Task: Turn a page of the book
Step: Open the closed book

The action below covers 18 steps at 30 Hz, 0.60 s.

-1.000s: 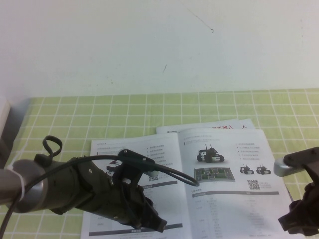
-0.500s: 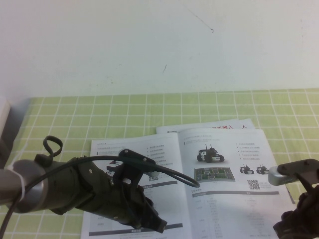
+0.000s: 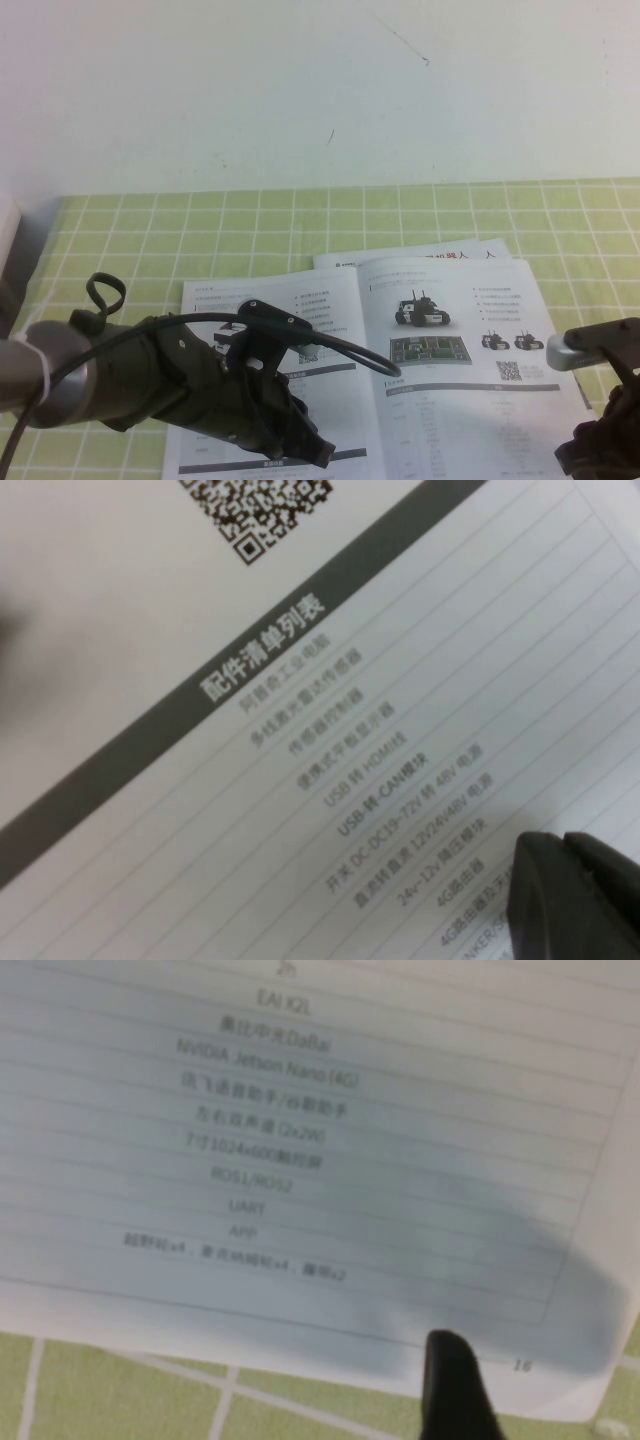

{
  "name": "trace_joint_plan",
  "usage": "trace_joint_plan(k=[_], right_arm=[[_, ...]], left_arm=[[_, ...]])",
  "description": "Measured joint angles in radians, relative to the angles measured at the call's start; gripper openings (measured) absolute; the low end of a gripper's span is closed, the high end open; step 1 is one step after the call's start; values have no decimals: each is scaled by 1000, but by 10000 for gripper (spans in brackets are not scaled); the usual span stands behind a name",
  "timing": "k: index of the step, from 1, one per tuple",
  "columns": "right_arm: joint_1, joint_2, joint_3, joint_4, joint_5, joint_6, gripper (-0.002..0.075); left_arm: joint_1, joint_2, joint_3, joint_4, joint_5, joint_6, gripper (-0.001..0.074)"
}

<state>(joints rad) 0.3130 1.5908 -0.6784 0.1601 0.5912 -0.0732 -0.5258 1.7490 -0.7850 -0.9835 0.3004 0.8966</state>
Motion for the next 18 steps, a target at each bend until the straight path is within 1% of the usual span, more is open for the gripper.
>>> trace_joint_plan(k=[12,18], right_arm=[[0,3,0,13,-13,6,379],[0,44,0,25,-13,4,379]], left_arm=[[0,0,0,0,-2,0,-4],[0,0,0,0,-2,0,-4]])
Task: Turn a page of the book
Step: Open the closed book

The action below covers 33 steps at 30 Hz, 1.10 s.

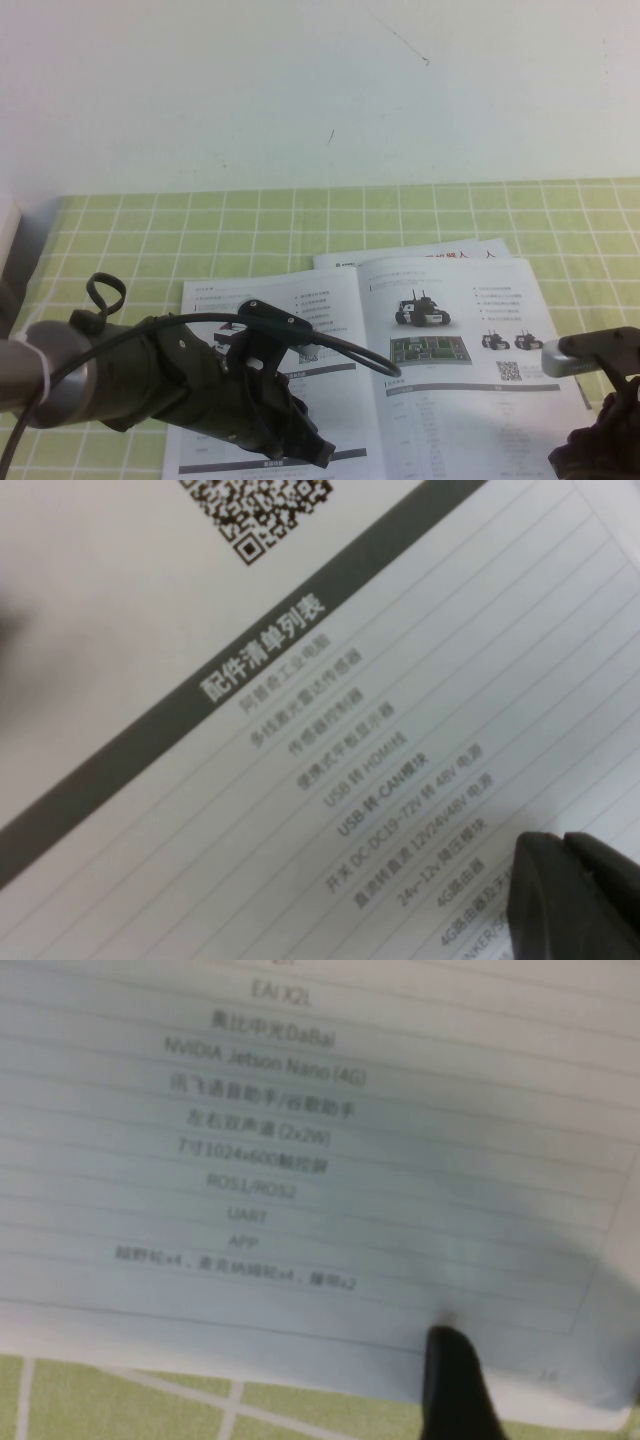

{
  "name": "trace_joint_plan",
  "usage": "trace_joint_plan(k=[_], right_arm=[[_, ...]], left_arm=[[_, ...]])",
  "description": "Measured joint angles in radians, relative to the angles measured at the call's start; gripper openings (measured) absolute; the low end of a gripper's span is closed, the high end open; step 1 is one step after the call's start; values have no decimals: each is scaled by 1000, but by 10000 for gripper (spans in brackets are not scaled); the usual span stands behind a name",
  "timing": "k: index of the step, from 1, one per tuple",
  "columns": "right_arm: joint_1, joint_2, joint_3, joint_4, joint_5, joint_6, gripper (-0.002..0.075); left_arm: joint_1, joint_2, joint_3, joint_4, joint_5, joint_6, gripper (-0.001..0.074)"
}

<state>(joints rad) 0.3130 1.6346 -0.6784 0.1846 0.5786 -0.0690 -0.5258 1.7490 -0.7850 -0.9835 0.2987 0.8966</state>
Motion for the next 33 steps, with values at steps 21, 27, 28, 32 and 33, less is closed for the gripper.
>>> trace_joint_plan(k=[21,27,28,32,33], right_arm=[[-1,6,0,46,-26,-16,339],[-1,6,0,142,-54,-96,216],[-1,6,0,152,-57,-105,197],[-1,6,0,169,-68,-124,156],[-1,6,0,170,-71,-123,153]], left_arm=[[0,0,0,0,-2,7,-4],[0,0,0,-2,-2,7,-4],[0,0,0,-2,-2,7,-4],[0,0,0,-4,-2,7,-4],[0,0,0,-4,-2,7,-4]])
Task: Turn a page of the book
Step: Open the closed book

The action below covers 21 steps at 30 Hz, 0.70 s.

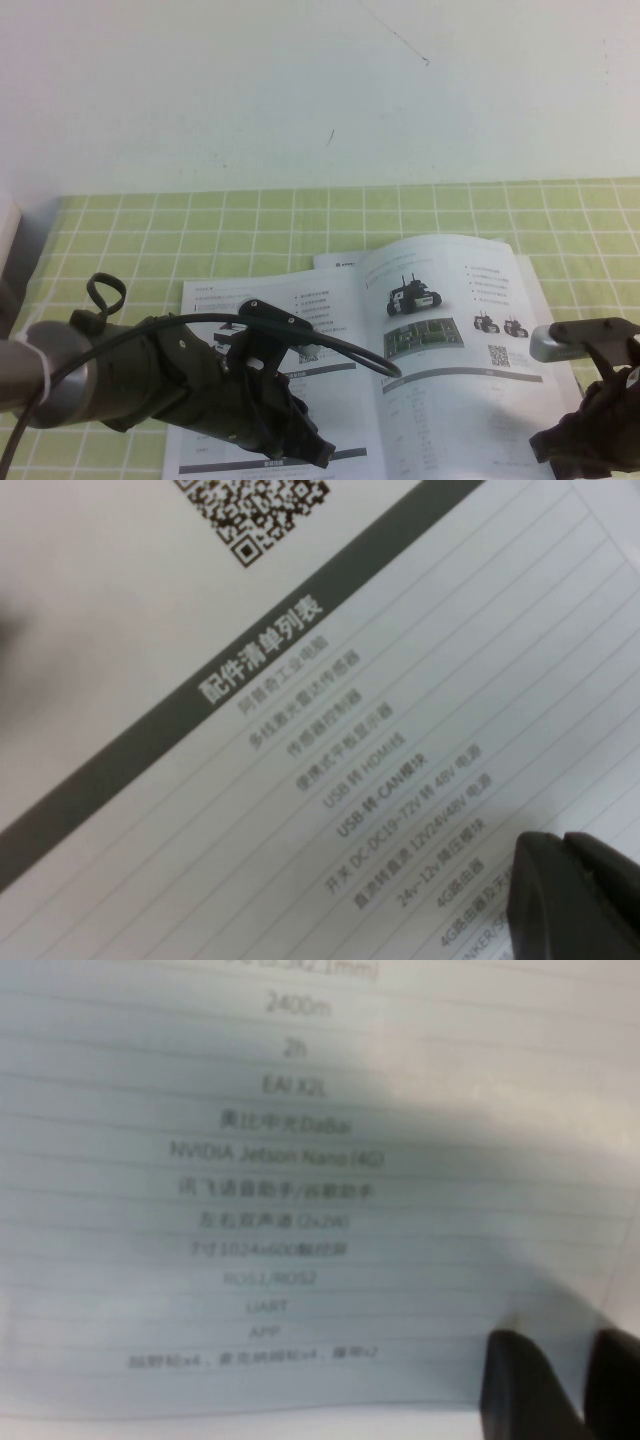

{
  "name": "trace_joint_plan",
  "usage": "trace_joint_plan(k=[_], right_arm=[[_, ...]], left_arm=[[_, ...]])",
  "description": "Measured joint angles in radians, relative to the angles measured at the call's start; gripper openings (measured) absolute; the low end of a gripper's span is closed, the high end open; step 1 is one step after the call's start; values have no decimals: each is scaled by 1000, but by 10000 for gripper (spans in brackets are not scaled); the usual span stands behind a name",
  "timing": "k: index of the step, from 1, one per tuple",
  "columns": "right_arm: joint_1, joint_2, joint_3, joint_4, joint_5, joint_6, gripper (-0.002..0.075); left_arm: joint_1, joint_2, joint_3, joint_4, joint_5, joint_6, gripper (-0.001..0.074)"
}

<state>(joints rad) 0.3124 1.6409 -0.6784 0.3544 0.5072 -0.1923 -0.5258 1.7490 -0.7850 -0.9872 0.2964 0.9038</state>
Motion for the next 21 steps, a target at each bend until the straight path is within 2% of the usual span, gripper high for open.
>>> trace_joint_plan(k=[9,12,14,18,21], right_arm=[[0,1,0,41,-18,-43,146],[0,1,0,57,-22,-68,165],[0,1,0,60,-24,-77,216],[-2,1,0,55,-28,-82,372],[-2,1,0,40,-37,-82,429]], left_arm=[[0,0,0,0,0,0,-4],[0,0,0,0,0,0,-4],[0,0,0,0,0,0,-4],[0,0,0,0,0,0,-4],[0,0,0,0,0,0,-4]])
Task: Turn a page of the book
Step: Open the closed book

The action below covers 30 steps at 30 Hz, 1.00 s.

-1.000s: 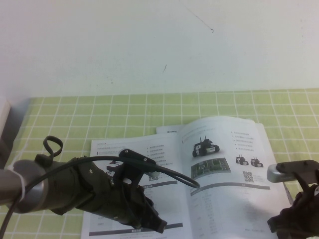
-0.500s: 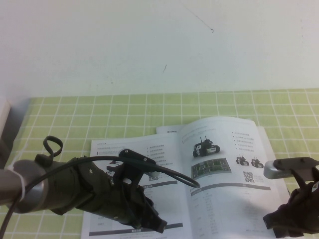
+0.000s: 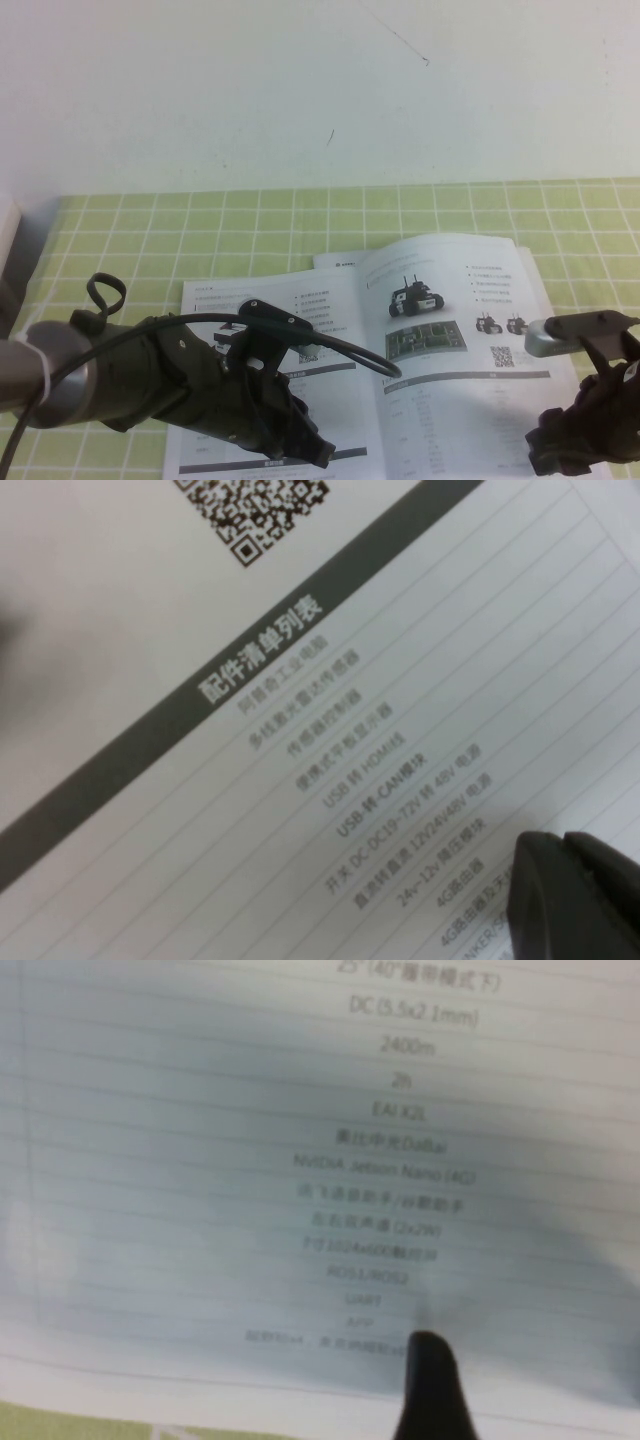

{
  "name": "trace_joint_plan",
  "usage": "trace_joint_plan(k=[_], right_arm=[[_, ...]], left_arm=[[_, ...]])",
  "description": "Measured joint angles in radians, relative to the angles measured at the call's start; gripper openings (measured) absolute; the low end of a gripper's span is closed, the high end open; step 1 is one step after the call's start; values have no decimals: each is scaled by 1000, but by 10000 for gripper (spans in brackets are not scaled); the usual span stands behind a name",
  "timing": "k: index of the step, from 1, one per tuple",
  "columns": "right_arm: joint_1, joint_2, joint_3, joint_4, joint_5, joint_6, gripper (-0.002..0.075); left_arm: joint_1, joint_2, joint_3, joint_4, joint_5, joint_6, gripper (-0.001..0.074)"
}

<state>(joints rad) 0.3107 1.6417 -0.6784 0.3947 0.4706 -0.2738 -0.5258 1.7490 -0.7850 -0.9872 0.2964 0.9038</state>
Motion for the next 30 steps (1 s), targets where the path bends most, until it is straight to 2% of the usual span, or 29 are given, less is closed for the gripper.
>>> trace_joint_plan(k=[14,30], right_arm=[[0,0,0,-48,-121,2,452],[0,66,-75,-113,-86,4,452]], left_arm=[[0,0,0,-1,-2,0,-4],[0,0,0,-4,-2,1,-4]])
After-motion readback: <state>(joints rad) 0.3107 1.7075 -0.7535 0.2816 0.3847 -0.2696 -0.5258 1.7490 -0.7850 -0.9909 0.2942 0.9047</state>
